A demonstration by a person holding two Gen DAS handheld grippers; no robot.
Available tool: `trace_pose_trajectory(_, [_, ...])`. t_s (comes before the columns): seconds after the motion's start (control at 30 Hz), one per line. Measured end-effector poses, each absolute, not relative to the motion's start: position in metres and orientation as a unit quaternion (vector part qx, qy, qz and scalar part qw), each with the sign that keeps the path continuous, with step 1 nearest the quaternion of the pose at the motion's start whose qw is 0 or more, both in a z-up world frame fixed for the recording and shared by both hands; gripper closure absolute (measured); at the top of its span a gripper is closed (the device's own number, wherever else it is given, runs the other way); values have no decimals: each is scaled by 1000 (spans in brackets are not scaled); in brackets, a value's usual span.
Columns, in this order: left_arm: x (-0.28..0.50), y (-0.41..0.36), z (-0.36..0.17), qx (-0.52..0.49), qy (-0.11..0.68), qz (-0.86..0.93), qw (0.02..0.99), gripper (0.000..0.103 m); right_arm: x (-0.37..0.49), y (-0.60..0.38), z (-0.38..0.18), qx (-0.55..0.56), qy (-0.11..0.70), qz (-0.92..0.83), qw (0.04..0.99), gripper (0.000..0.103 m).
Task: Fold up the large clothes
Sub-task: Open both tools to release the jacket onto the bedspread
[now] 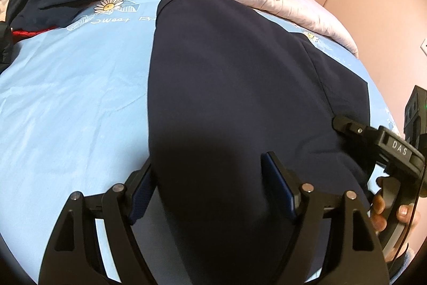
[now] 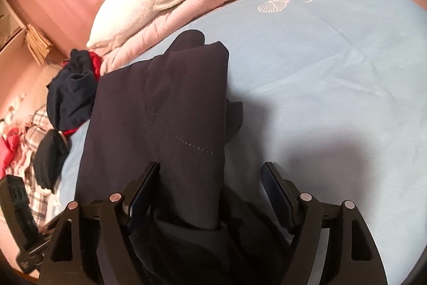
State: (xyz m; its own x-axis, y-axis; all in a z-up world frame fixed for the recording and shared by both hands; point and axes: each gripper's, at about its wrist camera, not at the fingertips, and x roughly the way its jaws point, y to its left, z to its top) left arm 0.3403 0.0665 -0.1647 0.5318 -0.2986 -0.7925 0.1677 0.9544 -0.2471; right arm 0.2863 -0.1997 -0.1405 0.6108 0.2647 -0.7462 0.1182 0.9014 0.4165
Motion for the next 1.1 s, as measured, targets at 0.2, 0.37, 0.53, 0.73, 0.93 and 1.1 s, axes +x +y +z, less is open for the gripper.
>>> trace_pose_trajectory(0.2, [318, 75, -162, -66, 470, -131, 870, 25, 271, -212, -137, 228, 436, 27, 870, 26])
trace_pose_trajectory(0.37, [296, 79, -156, -61, 469, -130, 872, 25, 247, -218, -122, 209, 409, -3, 888, 26])
trace_pose_trajectory(0.53, [275, 76, -150, -34, 457, -125, 880, 27, 229, -213, -108, 166, 388, -31, 906, 26])
trace_pose_trajectory(0.73, [254, 72, -143, -23, 436, -126, 891, 43, 211, -198, -96, 126, 356, 15, 926, 30])
trace_pose_trajectory(0.93, [246, 61, -154, -13, 440, -134, 888, 52, 216, -177, -107, 97, 374, 76, 919, 57])
trace_pose_trajectory(1.1, [246, 58, -162, 0, 443, -130, 887, 50, 234, -181, -138, 95, 416, 62, 902, 63])
